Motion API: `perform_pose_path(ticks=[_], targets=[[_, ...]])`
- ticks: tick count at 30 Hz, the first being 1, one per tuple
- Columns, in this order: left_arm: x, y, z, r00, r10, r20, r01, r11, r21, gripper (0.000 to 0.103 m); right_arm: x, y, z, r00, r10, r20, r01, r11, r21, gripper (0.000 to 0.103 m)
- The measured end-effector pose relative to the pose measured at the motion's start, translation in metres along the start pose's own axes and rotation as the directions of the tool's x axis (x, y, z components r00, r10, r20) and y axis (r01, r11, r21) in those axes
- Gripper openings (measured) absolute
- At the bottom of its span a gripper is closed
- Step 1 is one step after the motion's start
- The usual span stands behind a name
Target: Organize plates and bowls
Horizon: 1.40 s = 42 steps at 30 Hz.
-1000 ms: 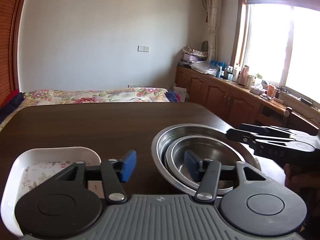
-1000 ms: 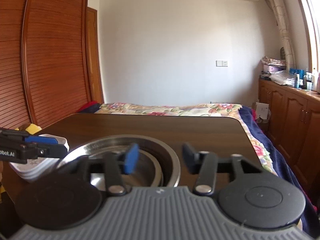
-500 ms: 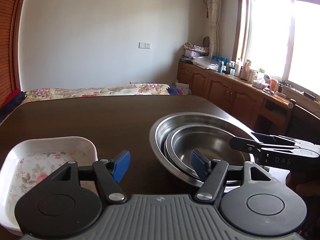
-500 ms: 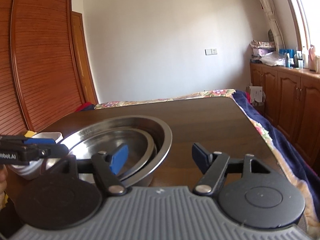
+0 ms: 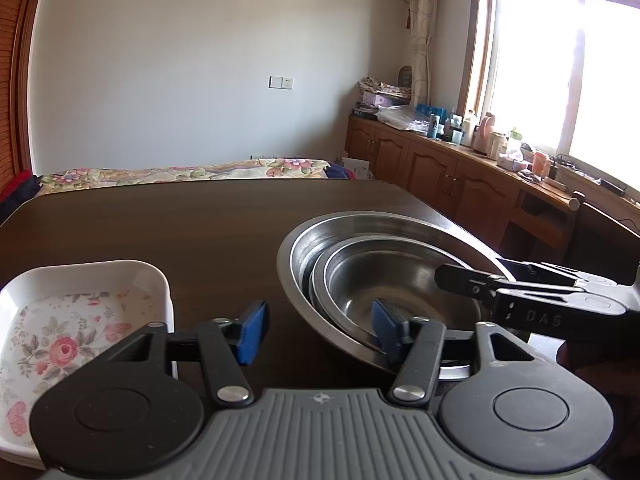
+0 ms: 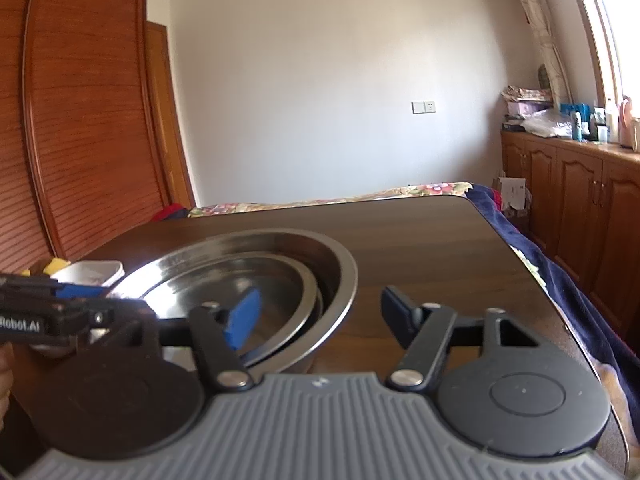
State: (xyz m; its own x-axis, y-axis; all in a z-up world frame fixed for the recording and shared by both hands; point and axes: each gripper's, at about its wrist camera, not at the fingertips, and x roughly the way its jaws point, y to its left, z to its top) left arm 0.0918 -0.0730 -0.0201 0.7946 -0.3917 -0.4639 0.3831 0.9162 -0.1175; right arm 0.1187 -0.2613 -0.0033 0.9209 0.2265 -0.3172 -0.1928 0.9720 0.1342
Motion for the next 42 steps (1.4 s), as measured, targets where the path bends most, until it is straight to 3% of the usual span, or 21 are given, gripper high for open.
perform_pose_path(ticks=[4,7,21,42], targets=[[0.000,-0.001,0.000,1.000,-0.022,0.005,0.022,1.000,-0.011,0.040,-0.001,-0.002,0.000,1.000,0.019,0.005,-0.019,1.000,0.008,0.043],[0.001,-0.005,0.000,1.000,-0.025,0.011,0.026,1.000,-0.004,0.039,-0.001,-0.004,0.000,1.000,0.029,0.003,-0.029,0.999,0.018,0.035],[-0.009,0.001,-0.002,1.000,-0.011,0.021,0.011,1.000,0.004,0.038,-0.009,0.004,0.000,0.999,0.016,0.028,-0.017,0.999,0.037,0.032],[-0.073,0.027,0.030,0.991,0.019,0.136,-0.020,1.000,0.004,0.038,-0.018,0.037,0.040,0.991,0.102,0.087,-0.102,0.995,-0.008,0.032]])
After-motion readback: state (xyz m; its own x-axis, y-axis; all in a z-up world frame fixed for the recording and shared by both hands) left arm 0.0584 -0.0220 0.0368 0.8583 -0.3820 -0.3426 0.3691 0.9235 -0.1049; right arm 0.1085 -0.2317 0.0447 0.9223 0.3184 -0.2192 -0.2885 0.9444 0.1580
